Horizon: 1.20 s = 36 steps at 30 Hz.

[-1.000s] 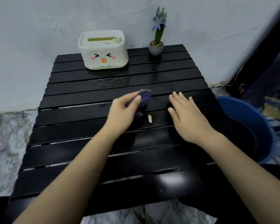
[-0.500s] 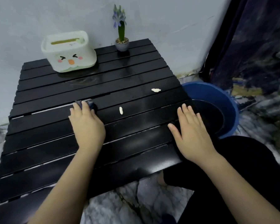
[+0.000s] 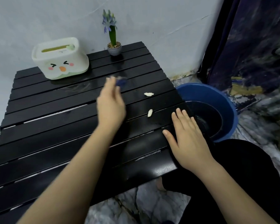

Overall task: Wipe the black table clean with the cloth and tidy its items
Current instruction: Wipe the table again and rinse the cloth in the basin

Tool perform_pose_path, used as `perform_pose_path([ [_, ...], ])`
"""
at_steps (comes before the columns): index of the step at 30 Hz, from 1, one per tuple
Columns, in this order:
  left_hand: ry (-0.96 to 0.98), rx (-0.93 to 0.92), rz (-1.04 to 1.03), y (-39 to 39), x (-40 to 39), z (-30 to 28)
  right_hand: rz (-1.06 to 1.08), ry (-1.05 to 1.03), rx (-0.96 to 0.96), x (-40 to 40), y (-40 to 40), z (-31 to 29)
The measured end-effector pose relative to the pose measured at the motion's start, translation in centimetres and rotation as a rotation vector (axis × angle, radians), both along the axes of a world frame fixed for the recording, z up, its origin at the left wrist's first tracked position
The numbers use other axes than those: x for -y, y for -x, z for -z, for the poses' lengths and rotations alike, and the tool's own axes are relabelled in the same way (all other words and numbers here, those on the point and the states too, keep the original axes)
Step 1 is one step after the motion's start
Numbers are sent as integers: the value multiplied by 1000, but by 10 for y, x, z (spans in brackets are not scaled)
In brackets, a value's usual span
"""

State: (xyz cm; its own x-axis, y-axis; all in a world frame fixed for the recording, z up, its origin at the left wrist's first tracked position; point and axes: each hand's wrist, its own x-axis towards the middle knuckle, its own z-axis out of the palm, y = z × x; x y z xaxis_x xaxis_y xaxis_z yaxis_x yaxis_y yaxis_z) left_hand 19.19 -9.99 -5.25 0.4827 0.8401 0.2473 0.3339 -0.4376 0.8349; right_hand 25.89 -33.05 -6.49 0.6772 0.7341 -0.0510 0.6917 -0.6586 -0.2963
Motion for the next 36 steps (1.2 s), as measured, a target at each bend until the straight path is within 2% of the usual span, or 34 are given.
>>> perform_pose_path([
  [2, -86, -127, -101, 21, -42, -1, -2, -1, -5, 1, 0, -1],
  [4, -134, -421, -121, 45, -73, 1, -2, 2, -12, 0, 0, -2],
  [6, -259, -701, -28, 66, -90, 4, 0, 2, -23, 0, 0, -3],
  [7, -326, -731, 55, 72, -97, 8, 2, 7, -29, 0, 0, -3],
  [8, -360, -714, 147, 74, -102, 11, 4, 12, -32, 0, 0, -3],
  [10, -306, -651, 271, 69, -102, 19, 6, 22, -31, -1, 0, -5],
  [12, -238, -625, 263, 55, -92, 26, 8, 32, -32, -2, 0, -6],
  [14, -252, -619, 270, 34, -72, 27, 16, 27, -39, -3, -1, -8],
  [19, -246, -543, 404, -26, -5, 20, 27, 27, -46, 2, -4, -12],
  [25, -250, -492, 689, -96, 61, 9, 55, 28, -36, 15, -5, -18],
  [27, -219, -526, 804, -125, 75, 3, 51, 25, -32, 19, -3, -18],
  [29, -90, -486, 881, -150, 82, -6, 49, 10, -21, 21, -2, -17],
  [31, 112, -400, 860, -169, 80, -13, 54, -5, -14, 22, -1, -17],
  [34, 396, -193, 675, -172, 59, -26, 56, -13, -26, 24, -1, -18],
  [35, 401, -130, 617, -164, 47, -30, 57, -11, -34, 25, -1, -19],
  [36, 328, -110, 573, -150, 36, -33, 65, -11, -42, 26, -1, -19],
])
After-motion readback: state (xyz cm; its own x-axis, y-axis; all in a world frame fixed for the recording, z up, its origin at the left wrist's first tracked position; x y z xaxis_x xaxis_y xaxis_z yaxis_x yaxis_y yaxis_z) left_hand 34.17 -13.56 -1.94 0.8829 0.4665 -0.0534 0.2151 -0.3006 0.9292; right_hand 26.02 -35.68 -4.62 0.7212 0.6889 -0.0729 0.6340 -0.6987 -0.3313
